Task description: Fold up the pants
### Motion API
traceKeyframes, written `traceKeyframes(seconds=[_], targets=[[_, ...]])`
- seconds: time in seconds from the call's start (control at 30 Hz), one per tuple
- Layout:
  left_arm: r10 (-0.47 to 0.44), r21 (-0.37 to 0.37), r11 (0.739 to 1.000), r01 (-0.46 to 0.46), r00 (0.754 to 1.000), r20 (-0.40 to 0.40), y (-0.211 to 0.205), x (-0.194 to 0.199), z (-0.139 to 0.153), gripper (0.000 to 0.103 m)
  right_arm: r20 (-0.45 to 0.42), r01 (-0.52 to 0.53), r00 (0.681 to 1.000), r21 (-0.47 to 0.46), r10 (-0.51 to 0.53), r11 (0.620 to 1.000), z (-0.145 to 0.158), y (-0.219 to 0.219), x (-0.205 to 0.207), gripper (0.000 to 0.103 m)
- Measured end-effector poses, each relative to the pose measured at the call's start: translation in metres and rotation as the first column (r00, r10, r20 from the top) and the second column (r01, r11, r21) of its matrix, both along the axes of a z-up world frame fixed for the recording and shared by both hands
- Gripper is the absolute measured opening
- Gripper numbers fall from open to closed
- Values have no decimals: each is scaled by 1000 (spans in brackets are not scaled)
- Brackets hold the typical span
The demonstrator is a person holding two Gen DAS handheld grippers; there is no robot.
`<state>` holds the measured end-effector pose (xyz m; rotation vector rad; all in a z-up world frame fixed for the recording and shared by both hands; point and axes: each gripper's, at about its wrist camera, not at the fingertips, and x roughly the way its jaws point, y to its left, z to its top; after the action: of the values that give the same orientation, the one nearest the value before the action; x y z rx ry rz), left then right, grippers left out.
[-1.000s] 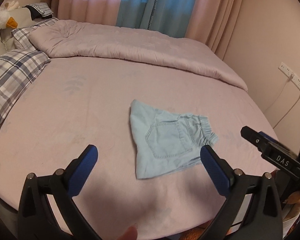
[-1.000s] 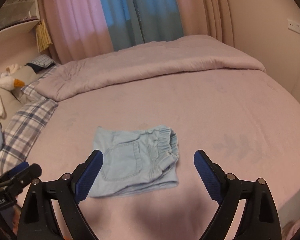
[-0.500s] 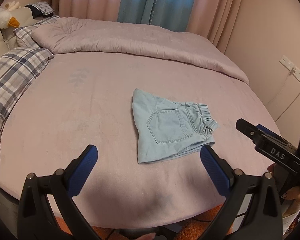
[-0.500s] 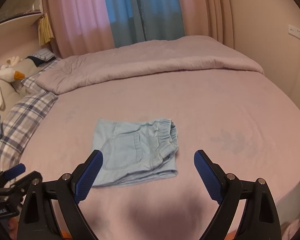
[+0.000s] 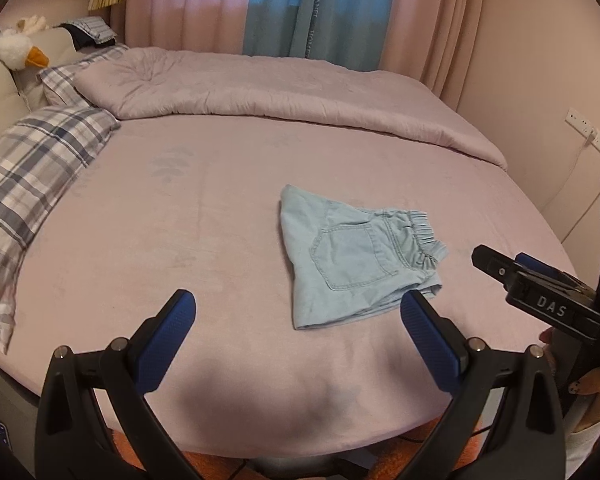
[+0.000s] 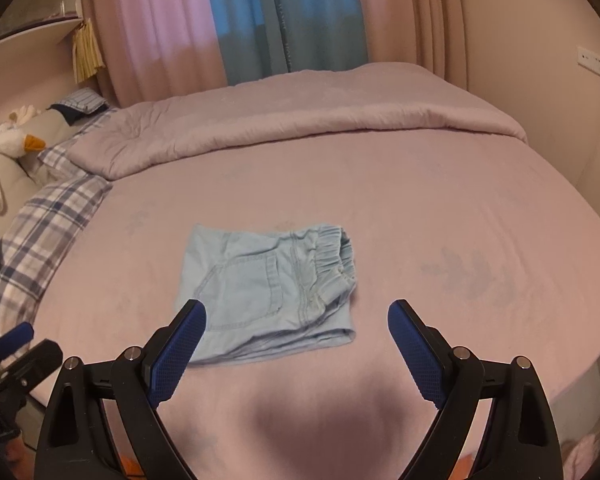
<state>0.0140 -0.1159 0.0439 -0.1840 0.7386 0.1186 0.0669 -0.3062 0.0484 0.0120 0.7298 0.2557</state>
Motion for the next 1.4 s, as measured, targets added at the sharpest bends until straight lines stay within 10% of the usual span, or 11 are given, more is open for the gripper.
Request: traceKeyframes(seconds=[1.4], targets=[[-19, -56, 998, 15, 997, -71, 6, 5, -12, 102, -29, 26, 999, -15, -27, 1000, -3, 1, -8, 92]])
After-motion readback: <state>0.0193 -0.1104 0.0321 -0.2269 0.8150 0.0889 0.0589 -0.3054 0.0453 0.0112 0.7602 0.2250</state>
